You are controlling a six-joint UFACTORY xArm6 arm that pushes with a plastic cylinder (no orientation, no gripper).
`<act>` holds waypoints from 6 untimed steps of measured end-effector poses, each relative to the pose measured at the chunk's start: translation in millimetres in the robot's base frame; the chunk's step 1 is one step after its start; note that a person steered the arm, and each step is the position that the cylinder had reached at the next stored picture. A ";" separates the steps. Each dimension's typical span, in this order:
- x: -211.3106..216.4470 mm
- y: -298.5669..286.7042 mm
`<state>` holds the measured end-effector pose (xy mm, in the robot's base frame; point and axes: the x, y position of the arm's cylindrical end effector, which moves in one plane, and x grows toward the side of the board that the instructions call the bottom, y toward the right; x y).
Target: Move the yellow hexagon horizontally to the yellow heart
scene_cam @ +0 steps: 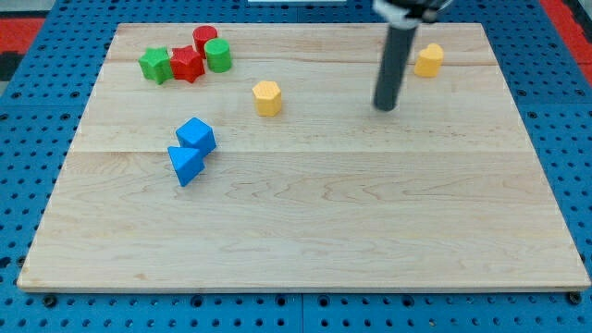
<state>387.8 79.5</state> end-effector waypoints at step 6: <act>-77.6 16.5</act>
